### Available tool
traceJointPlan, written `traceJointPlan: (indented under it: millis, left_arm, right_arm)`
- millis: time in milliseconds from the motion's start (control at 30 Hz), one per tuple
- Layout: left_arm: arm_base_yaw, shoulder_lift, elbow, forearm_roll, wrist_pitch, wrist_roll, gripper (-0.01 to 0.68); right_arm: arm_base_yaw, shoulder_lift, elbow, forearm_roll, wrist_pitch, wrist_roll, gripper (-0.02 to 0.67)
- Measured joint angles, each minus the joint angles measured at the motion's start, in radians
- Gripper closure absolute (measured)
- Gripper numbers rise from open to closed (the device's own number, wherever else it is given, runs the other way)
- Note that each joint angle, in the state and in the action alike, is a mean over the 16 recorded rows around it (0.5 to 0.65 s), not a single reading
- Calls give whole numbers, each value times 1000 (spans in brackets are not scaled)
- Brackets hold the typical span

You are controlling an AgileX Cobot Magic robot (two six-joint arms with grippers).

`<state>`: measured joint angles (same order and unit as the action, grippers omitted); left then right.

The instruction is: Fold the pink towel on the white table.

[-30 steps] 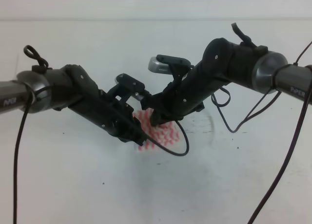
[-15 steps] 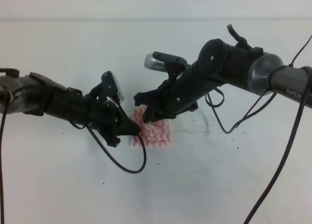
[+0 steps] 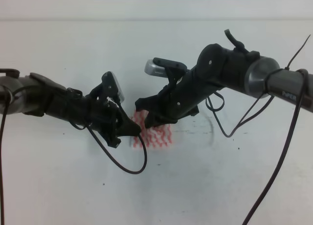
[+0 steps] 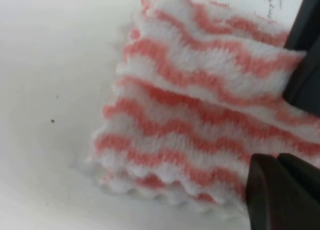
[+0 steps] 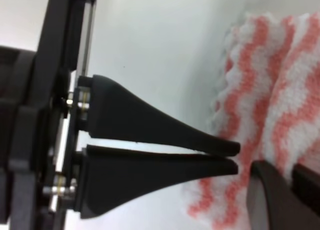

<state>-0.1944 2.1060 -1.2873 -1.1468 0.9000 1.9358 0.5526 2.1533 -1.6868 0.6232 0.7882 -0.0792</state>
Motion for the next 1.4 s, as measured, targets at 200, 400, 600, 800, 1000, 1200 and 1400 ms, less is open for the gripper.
traceJointPlan:
  millis: [200, 400, 600, 800, 1000, 1200, 1400]
  left_arm:
    - [0, 0, 0, 0, 1, -1, 678]
    - [0, 0, 0, 0, 3, -2, 678]
    - [0, 0, 0, 0, 5, -3, 678]
    - [0, 0, 0, 0, 7, -3, 678]
    - [0, 0, 0, 0, 7, -3, 678]
    - [0, -7, 0, 0, 7, -3, 678]
    - [1, -15, 0, 0, 6, -4, 678]
  right_arm:
    - [1, 3, -1, 5, -9, 0, 661]
    - [1, 6, -3, 12, -18, 0, 660]
    - [1, 10, -6, 15, -21, 0, 657]
    - [1, 12, -9, 16, -18, 0, 647]
    - [1, 13, -9, 15, -15, 0, 631]
    - [1, 14, -9, 14, -15, 0, 580]
    - [1, 14, -12, 22, -10, 0, 491]
